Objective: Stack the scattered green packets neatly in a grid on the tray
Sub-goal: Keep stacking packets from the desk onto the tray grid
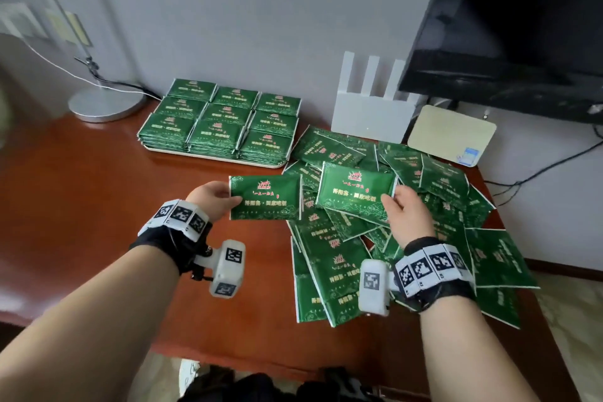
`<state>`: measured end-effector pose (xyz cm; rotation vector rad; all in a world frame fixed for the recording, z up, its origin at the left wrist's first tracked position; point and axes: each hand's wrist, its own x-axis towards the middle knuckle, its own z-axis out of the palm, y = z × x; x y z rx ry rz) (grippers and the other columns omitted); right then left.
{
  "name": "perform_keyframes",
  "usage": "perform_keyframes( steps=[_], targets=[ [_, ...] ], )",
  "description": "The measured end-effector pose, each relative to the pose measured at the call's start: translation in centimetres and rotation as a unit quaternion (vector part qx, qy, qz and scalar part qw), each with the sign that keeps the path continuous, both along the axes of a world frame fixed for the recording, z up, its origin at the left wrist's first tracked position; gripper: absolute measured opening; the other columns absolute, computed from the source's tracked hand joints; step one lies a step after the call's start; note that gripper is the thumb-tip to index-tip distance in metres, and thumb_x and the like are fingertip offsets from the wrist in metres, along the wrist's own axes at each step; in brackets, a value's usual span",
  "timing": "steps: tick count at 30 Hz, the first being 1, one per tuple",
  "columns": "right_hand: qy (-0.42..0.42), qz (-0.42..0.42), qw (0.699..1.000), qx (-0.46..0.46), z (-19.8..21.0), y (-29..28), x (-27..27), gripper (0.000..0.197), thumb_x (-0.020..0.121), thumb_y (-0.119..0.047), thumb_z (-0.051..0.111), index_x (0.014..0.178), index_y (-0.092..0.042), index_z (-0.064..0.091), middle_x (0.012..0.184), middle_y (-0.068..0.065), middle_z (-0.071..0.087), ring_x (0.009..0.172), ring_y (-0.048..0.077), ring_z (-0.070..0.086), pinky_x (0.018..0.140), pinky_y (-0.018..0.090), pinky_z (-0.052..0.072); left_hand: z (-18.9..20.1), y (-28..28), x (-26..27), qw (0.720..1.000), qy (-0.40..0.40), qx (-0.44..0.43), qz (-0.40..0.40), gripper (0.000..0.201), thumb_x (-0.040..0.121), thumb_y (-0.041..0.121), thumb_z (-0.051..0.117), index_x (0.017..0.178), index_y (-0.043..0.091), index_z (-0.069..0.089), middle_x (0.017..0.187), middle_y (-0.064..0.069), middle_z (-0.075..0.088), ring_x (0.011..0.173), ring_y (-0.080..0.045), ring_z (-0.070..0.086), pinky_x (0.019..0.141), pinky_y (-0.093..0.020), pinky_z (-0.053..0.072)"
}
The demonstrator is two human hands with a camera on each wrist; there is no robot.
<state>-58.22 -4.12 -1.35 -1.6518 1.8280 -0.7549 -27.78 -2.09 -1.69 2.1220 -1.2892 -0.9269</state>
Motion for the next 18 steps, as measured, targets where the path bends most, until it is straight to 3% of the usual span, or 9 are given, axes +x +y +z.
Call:
perform_keyframes(
  steps=[2, 4, 6, 7, 9, 11, 15, 18],
  targets=[
    [0.01, 0.007, 1.0, -0.008, 1.2, -1.6, 2.2, 0.034, 0.096, -0.022, 0.045, 0.064, -0.024, 0.031, 0.062, -0.005, 0.036, 0.056, 0.012, 0.036, 0.049, 0.023, 0.025, 1.1, -1.3, 2.6, 1.0, 0.0, 0.0, 0.003, 0.027, 0.089, 0.021, 0.059, 0.112, 0.008, 0.059, 0.094, -0.004, 0.06, 0.065, -0.013, 0.052, 0.053, -0.019, 0.038],
    [0.02, 0.011, 1.0, -0.013, 2.3, -3.2, 4.6, 0.028, 0.095, -0.022, 0.045, 0.068, -0.019, 0.04, 0.066, -0.001, 0.044, 0.064, 0.021, 0.045, 0.052, 0.025, 0.032, 2.0, -2.9, 5.5, 1.0, -0.013, -0.002, 0.006, 0.023, 0.088, 0.025, 0.06, 0.106, 0.011, 0.061, 0.094, -0.005, 0.062, 0.071, -0.016, 0.053, 0.062, -0.022, 0.04],
    [0.018, 0.011, 1.0, -0.011, 3.2, -4.9, 7.2, 0.02, 0.095, -0.021, 0.045, 0.089, -0.005, 0.054, 0.087, 0.013, 0.059, 0.082, 0.031, 0.056, 0.07, 0.036, 0.046, 2.4, -4.7, 8.9, 1.0, -0.022, -0.004, 0.01, 0.02, 0.087, 0.028, 0.062, 0.101, 0.014, 0.062, 0.097, -0.006, 0.064, 0.075, -0.019, 0.054, 0.07, -0.024, 0.041],
    [0.015, 0.006, 1.0, -0.005, 3.5, -5.8, 8.5, 0.024, 0.095, -0.022, 0.045, 0.102, 0.0, 0.055, 0.1, 0.015, 0.06, 0.091, 0.032, 0.058, 0.08, 0.039, 0.047, 2.6, -5.6, 10.6, 1.0, -0.019, -0.005, 0.013, 0.022, 0.087, 0.029, 0.062, 0.102, 0.013, 0.062, 0.097, -0.005, 0.064, 0.074, -0.018, 0.054, 0.07, -0.024, 0.042],
    [0.01, 0.005, 1.0, 0.003, 4.0, -7.8, 11.0, 0.027, 0.095, -0.022, 0.045, 0.11, -0.002, 0.054, 0.109, 0.011, 0.06, 0.098, 0.028, 0.058, 0.086, 0.037, 0.044, 2.9, -7.6, 13.9, 1.0, -0.004, -0.011, 0.022, 0.03, 0.086, 0.029, 0.064, 0.109, 0.01, 0.062, 0.097, -0.005, 0.063, 0.07, -0.017, 0.053, 0.068, -0.024, 0.043],
    [0.002, 0.005, 1.0, 0.004, 4.1, -9.8, 13.2, 0.024, 0.095, -0.021, 0.045, 0.106, -0.002, 0.057, 0.105, 0.013, 0.063, 0.091, 0.026, 0.059, 0.081, 0.035, 0.045, 3.3, -9.7, 16.9, 1.0, 0.0, -0.016, 0.026, 0.035, 0.085, 0.029, 0.065, 0.113, 0.009, 0.061, 0.098, -0.006, 0.063, 0.071, -0.017, 0.052, 0.067, -0.025, 0.044],
    [-0.011, -0.02, 0.999, 0.027, 4.1, -13.6, 17.0, 0.028, 0.096, -0.019, 0.044, 0.101, 0.005, 0.058, 0.095, 0.023, 0.063, 0.075, 0.031, 0.059, 0.072, 0.044, 0.053, 3.4, -14.1, 22.5, 0.999, 0.025, -0.008, 0.03, 0.033, 0.084, 0.027, 0.065, 0.111, 0.008, 0.062, 0.088, -0.006, 0.06, 0.053, -0.013, 0.044, 0.044, -0.018, 0.036],
    [-0.04, -0.058, 0.995, 0.066, 3.4, -16.4, 19.2, 0.029, 0.096, -0.017, 0.044, 0.104, 0.008, 0.056, 0.084, 0.017, 0.053, 0.07, 0.023, 0.054, 0.071, 0.042, 0.054, 3.2, -17.4, 25.7, 0.999, 0.026, 0.001, 0.022, 0.026, 0.085, 0.027, 0.065, 0.104, 0.01, 0.063, 0.085, -0.006, 0.062, 0.058, -0.014, 0.049, 0.054, -0.022, 0.041]
  ],
)
